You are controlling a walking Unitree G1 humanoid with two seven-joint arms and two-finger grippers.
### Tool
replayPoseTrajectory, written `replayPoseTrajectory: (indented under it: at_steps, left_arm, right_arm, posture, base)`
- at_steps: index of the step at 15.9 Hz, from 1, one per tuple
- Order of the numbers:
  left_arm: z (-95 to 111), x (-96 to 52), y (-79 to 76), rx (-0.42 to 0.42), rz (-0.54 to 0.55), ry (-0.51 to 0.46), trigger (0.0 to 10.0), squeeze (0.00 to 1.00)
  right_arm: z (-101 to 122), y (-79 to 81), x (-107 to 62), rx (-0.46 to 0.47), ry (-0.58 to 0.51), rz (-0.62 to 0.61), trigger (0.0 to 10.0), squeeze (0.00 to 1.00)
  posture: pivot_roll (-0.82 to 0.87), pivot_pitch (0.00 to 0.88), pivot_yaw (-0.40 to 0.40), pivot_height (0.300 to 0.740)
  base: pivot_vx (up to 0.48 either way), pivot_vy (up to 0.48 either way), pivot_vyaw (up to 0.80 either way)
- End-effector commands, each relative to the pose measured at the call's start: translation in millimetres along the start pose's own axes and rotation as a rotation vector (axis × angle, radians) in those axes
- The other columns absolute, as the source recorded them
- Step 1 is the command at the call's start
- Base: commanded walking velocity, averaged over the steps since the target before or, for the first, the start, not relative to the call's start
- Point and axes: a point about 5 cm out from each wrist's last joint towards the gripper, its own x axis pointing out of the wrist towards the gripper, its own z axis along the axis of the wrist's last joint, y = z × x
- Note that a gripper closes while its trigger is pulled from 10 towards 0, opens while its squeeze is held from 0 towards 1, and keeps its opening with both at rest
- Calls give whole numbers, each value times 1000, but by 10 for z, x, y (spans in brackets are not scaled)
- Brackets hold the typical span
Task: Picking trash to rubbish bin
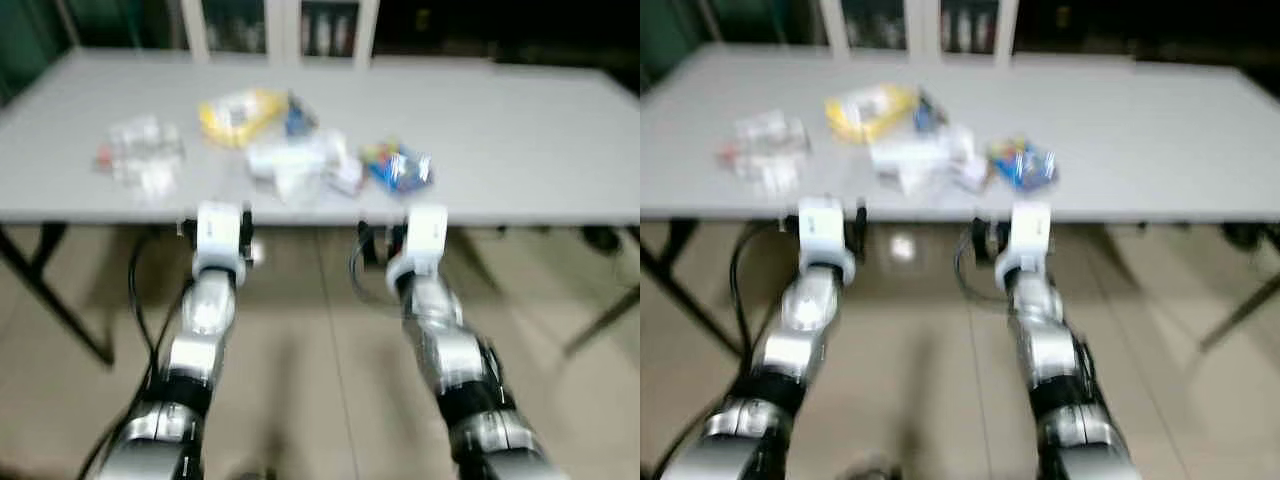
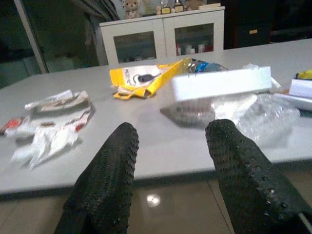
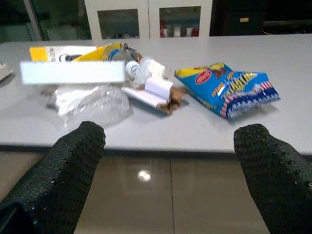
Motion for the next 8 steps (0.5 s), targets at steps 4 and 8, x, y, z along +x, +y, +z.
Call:
replayPoseTrajectory:
  at_steps: [4,8]
  left_arm:
    - [99,33,-131,-1,-40,-33,10000,0]
    - [176,57,-130,11,-42,-63,10000,0]
  right_arm:
    - [26,-135,-2,-11,-8,-33,10000,0]
    - [23,-133,-3,-12,-7,-32,10000,0]
  posture:
    - [15,14,-44,716]
    - [17,13,-45,716]
  base:
    - [480,0,0]
    - [480,0,0]
